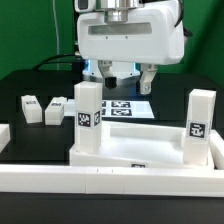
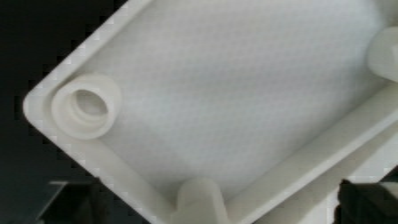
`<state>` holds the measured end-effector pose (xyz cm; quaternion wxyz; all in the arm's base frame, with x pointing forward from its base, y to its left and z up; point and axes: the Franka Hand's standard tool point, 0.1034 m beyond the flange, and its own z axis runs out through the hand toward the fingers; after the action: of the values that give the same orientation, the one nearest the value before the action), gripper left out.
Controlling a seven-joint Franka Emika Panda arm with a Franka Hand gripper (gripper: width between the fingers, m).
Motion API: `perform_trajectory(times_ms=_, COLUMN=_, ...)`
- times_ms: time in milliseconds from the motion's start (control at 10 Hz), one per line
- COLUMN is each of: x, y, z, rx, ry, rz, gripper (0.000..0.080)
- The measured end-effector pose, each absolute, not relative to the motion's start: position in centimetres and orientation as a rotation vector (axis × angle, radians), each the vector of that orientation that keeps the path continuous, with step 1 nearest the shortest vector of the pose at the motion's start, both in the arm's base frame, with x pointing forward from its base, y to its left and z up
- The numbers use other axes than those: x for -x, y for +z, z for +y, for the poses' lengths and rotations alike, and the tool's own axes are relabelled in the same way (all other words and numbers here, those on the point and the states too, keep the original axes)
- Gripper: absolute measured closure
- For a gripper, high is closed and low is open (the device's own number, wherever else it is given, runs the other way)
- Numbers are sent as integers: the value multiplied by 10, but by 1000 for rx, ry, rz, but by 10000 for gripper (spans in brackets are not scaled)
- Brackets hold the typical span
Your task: Assemble desk
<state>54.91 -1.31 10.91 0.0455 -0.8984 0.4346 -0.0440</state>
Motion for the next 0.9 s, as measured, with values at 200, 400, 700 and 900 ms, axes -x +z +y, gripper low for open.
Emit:
perform_trajectory(times_ms=200, x=-549, y=108, z=-11, rx=2689, ry=-125, rz=1416, gripper=151)
perform_trajectory(times_ms=400, x=-543, y=100, z=-5, rx=2441, ry=-101, rz=1772, gripper=151)
perform_trajectory(times_ms=700, x=-542, y=88, z=6, rx=2310, ry=-61, rz=1957, gripper=151)
perform_trajectory(times_ms=900, x=-542, y=88, z=9, rx=2206, ry=-45, rz=2053, gripper=151)
